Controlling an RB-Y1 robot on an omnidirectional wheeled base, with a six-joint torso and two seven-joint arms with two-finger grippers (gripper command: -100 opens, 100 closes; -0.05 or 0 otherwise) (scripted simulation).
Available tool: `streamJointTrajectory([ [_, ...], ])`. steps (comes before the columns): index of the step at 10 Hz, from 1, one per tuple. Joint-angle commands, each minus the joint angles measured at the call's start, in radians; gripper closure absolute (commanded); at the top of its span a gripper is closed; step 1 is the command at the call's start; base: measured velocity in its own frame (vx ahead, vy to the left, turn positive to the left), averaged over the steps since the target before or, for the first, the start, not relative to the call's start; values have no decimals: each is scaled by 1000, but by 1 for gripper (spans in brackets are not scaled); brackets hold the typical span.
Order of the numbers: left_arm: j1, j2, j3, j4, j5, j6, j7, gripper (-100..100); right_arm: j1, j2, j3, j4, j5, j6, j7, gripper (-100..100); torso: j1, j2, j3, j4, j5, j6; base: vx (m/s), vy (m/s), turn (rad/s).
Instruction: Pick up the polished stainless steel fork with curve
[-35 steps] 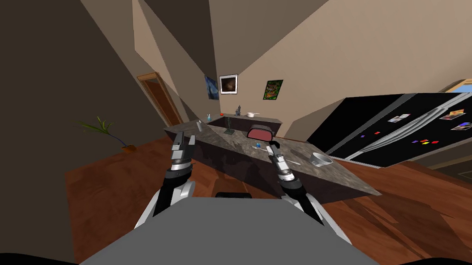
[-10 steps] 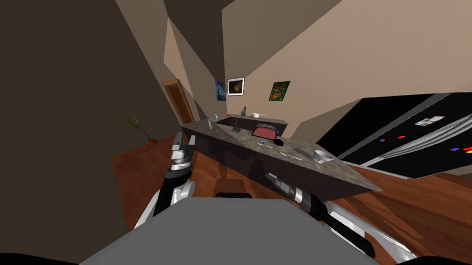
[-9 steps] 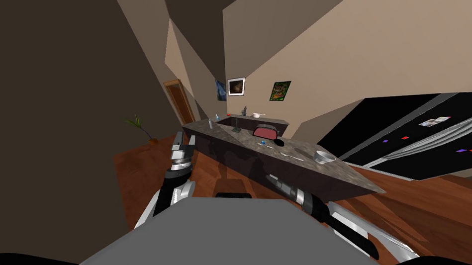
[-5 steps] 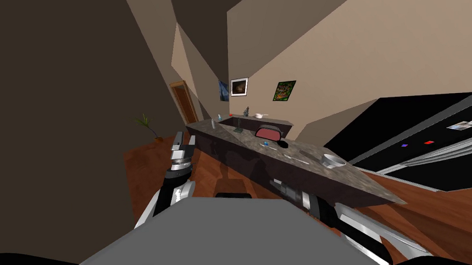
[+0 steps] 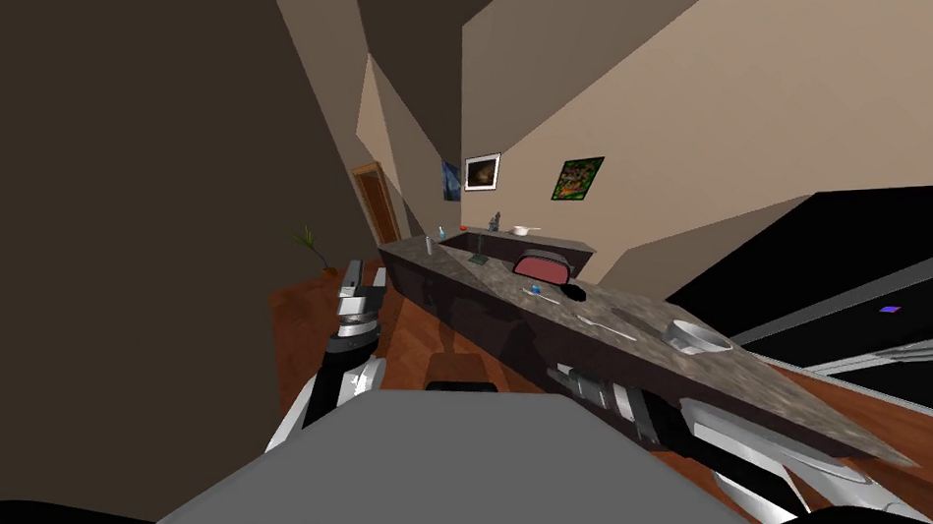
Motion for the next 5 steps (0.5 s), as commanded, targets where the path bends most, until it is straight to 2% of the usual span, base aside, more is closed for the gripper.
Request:
streamJointTrajectory([
  [1,0,0,0,0,0,0,0,0,-7,-50,16,49,21,2,-12,-100,0,0,0,0,0,0,72,17,225],
  [2,0,0,0,0,0,0,0,0,-7,-80,16,49,21,2,-12,-100,0,-1,-1,0,0,-1,58,6,111],
  [3,0,0,0,0,0,0,0,0,-3,-109,25,88,40,1,-16,-100,0,-1,0,0,0,0,91,14,191],
  [4,0,0,0,0,0,0,0,0,-3,-132,25,88,40,1,-16,-100,0,-2,-1,0,0,-1,83,7,100],
  [5,0,0,0,0,0,0,0,0,0,-170,34,127,59,1,-19,-100,0,-2,-1,0,0,0,107,-15,202],
])
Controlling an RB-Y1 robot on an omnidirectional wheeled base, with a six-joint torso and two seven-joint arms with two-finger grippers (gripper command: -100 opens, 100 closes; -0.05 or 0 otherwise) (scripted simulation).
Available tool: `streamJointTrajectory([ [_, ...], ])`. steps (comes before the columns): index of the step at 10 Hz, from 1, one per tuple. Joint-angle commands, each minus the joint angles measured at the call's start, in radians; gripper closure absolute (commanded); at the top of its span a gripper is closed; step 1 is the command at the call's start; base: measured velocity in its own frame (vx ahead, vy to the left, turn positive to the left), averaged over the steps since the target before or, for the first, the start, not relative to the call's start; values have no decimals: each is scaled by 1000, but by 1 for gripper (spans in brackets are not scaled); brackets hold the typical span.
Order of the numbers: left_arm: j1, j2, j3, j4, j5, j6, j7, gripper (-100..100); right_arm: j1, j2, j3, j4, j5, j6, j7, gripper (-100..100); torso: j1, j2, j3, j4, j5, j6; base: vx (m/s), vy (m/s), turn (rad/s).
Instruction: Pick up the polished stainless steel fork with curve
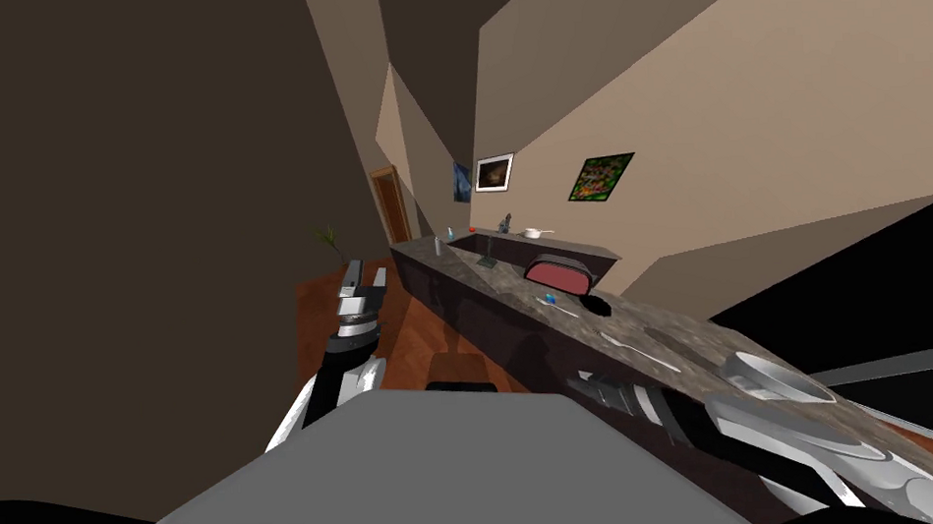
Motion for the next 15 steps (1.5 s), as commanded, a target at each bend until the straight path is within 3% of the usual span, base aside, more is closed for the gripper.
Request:
streamJointTrajectory([
  [1,0,0,0,0,0,0,0,0,6,-34,3,8,9,9,-4,-100,0,0,0,0,0,0,84,-6,142],
  [8,0,0,0,0,0,0,0,0,25,-216,50,182,106,1,-18,-100,2,-2,-1,-1,0,0,128,-10,230],
  [9,0,0,0,0,0,0,0,0,25,-216,50,182,106,1,-18,-100,0,-5,-3,-1,0,0,136,-59,119],
  [12,0,0,0,0,0,0,0,0,43,-272,85,258,160,-10,-25,-100,-1,-7,-4,-2,0,0,192,-61,280],
  [15,0,0,0,0,0,0,0,0,76,-282,141,309,214,-30,-31,-100,0,-6,-4,-2,0,0,199,-69,298],
])
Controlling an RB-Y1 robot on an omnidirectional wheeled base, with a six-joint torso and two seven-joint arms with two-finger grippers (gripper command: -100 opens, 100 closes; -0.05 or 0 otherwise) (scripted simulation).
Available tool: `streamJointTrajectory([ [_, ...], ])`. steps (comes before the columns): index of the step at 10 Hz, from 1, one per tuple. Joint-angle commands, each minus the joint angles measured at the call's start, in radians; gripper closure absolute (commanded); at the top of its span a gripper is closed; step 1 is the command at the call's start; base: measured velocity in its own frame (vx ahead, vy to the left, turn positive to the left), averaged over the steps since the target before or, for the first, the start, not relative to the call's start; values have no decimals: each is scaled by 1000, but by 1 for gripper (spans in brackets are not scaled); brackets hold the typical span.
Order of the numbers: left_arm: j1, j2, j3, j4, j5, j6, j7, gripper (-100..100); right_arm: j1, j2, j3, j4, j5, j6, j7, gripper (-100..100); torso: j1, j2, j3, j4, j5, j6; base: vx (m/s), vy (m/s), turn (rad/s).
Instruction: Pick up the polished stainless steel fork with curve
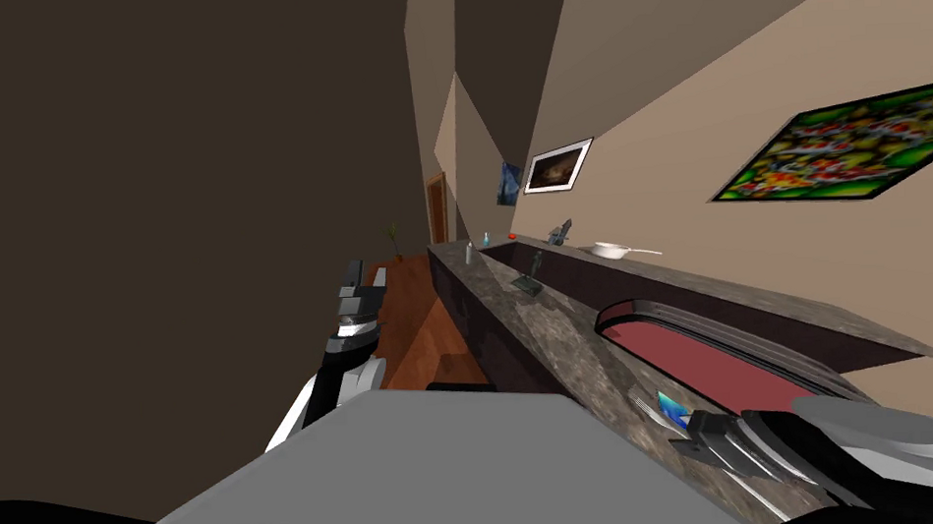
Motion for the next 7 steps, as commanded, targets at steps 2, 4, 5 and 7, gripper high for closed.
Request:
streamJointTrajectory([
  [2,0,0,0,0,0,0,0,0,68,-25,6,-8,-33,2,24,-100,2,3,2,1,0,1,93,-58,90],
  [4,0,0,0,0,0,0,0,0,58,-22,0,-3,-34,-1,26,0,7,13,8,3,2,2,0,0,0],
  [5,0,0,0,0,0,0,0,0,58,9,9,6,-26,10,36,-100,8,15,9,4,2,2,2,-7,64],
  [7,0,0,0,0,0,0,0,0,57,41,17,15,-18,22,47,-100,7,16,9,4,2,2,-9,-12,50],
])
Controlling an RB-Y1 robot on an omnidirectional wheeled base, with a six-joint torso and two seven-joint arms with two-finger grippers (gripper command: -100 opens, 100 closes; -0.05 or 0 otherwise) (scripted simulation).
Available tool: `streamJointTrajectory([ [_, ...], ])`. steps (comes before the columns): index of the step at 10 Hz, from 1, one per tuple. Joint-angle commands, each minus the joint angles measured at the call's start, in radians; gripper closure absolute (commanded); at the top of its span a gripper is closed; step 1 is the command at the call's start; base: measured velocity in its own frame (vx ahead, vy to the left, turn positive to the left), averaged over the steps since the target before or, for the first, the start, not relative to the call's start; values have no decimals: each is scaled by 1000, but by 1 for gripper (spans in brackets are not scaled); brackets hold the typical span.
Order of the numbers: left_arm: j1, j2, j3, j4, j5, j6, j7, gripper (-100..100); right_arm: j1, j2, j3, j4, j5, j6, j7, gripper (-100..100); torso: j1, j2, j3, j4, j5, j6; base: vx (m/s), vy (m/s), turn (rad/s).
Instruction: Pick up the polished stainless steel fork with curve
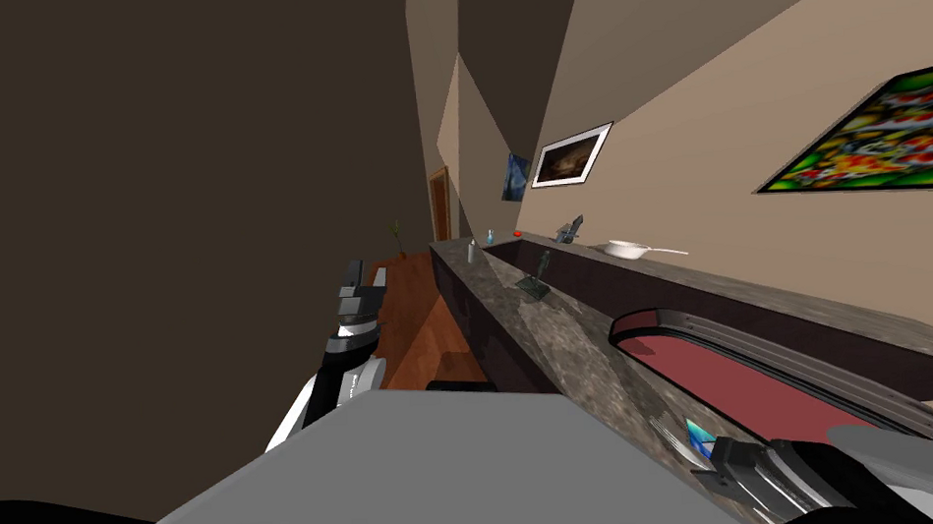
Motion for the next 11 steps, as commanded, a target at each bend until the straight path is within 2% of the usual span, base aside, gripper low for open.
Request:
streamJointTrajectory([
  [1,0,0,0,0,0,0,0,0,-1,32,10,6,10,14,8,-100,0,0,0,0,0,0,-9,-10,32],
  [2,0,0,0,0,0,0,0,0,-1,43,13,9,13,17,12,-100,0,0,0,0,0,0,0,-5,38],
  [3,0,0,0,0,0,0,0,0,3,31,9,0,7,20,10,-100,0,0,0,0,0,0,0,0,0],
  [4,0,0,0,0,0,0,0,0,2,33,10,0,9,21,9,100,0,-1,0,0,-1,0,0,0,0],
  [8,0,0,0,0,0,0,0,0,2,31,10,0,9,20,10,100,-3,-1,-1,-1,-4,0,0,0,0],
  [9,0,0,0,0,0,0,0,0,2,31,10,0,9,20,10,0,-4,-1,-1,-1,-4,0,0,0,0],
  [10,0,0,0,0,0,0,0,0,-1,1,1,-2,3,2,-2,100,-4,-1,-1,-1,-4,0,20,10,-52],
  [11,0,0,0,0,0,0,0,0,-1,-20,-4,-8,-2,-5,-9,100,-3,-2,-2,-1,-3,0,19,22,-66],
])
